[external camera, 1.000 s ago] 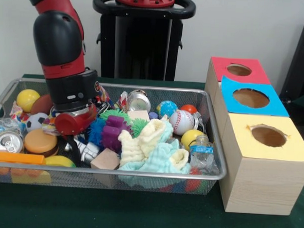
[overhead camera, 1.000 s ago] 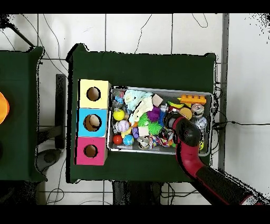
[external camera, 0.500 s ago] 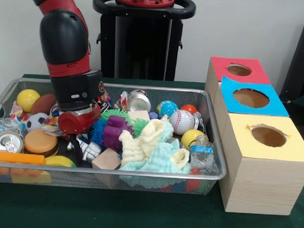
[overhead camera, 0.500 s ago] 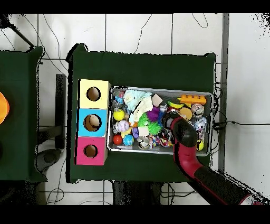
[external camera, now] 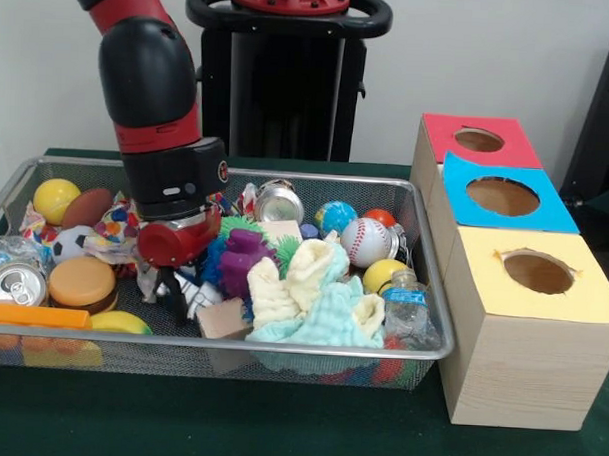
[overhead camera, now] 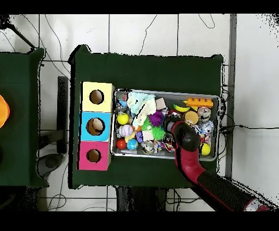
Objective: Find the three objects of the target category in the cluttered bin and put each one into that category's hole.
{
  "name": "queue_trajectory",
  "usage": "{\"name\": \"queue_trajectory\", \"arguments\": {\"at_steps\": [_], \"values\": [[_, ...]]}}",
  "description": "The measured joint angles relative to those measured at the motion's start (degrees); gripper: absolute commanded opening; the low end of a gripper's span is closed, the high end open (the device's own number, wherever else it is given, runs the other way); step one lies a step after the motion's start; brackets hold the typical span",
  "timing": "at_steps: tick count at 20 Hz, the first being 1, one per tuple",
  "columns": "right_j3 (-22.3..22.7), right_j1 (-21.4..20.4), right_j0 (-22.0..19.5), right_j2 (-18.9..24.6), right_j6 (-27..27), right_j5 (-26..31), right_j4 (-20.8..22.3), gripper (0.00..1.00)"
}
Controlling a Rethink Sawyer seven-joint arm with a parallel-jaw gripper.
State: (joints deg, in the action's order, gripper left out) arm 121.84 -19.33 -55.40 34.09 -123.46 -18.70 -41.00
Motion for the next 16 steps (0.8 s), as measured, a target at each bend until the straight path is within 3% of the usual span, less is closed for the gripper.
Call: {"name": "queue_trajectory", "arguments": {"at_steps": [7, 16], "values": [[0.75, -1.91, 4.44, -0.24, -3.07, -0.73, -2.81, 1.0], [1.55, -3.15, 6.82, -0.8, -6.85, -3.18, -4.99, 1.0]]}}
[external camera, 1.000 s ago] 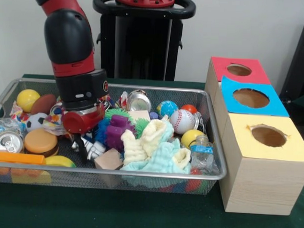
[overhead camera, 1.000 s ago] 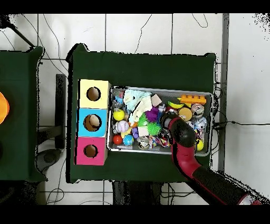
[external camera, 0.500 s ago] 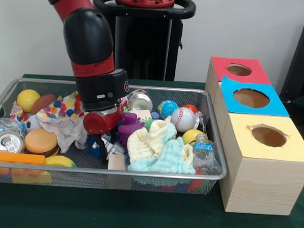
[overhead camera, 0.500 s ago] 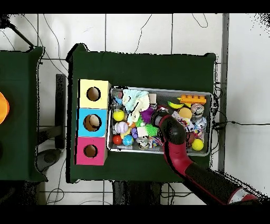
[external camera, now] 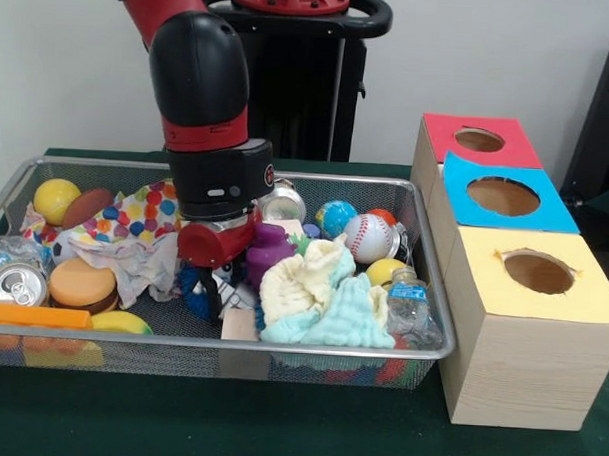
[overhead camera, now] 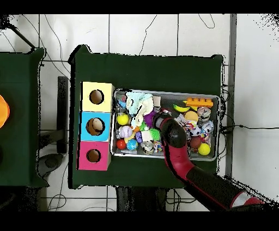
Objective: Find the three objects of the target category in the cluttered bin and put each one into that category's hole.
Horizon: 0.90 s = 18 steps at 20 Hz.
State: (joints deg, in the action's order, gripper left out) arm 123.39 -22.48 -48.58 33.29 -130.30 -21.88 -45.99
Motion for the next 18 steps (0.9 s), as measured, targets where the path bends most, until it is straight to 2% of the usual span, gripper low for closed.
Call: {"name": "queue_trajectory", "arguments": {"at_steps": [10, 14, 18], "values": [[0.47, -0.75, 1.2, -0.44, -1.86, -1.19, -0.62, 1.0], [-0.43, -2.35, 5.77, -5.12, -1.86, -1.15, -0.45, 1.0], [-3.12, -4.84, 15.2, -14.98, -0.79, -1.06, 2.8, 1.0]]}}
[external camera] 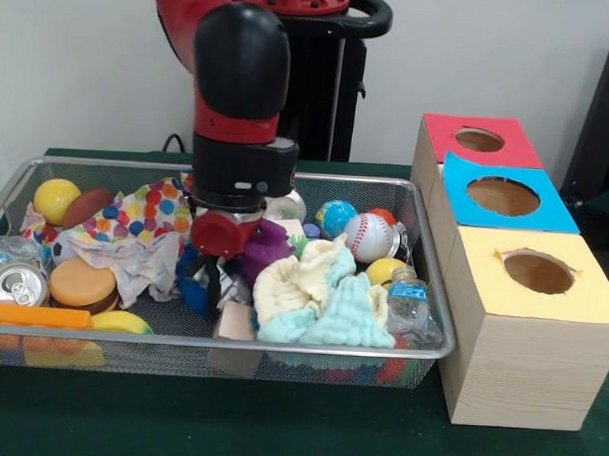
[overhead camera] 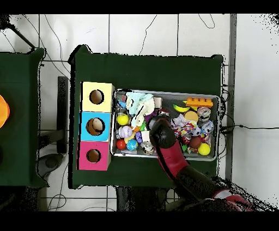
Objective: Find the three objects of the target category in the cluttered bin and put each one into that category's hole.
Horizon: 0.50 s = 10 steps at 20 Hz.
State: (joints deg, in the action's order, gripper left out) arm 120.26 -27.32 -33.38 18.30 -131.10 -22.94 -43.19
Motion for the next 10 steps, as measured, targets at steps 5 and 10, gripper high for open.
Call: {"name": "queue_trajectory", "arguments": {"at_steps": [5, 10], "values": [[-2.23, -3.25, 9.64, -11.88, 3.59, 3.37, 7.0, 1.0], [-3.11, -6.19, 13.77, -19.49, 5.54, 11.71, 15.45, 1.0]]}}
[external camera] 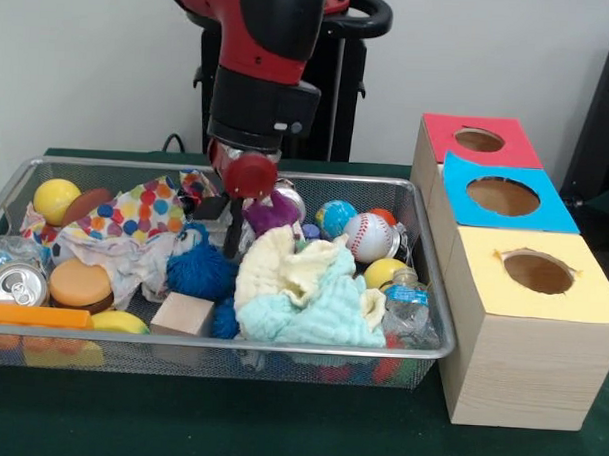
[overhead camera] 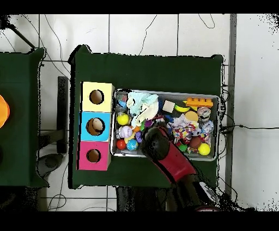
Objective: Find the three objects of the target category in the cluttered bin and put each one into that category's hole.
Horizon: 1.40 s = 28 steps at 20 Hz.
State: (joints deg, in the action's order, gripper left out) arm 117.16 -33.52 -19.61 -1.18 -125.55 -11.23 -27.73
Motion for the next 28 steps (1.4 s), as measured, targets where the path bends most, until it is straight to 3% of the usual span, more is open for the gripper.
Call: {"name": "queue_trajectory", "arguments": {"at_steps": [4, 10, 16, 28], "values": [[-1.86, -0.61, -0.64, -2.74, 0.0, 4.61, 5.59, 1.0], [-4.76, -0.22, -4.88, -4.49, 0.0, 8.68, 14.73, 1.0], [-6.78, 1.47, -8.42, -4.66, 0.0, 10.31, 20.11, 1.0], [-7.82, 2.24, -9.62, -4.94, 0.0, 15.71, 26.91, 1.0]]}}
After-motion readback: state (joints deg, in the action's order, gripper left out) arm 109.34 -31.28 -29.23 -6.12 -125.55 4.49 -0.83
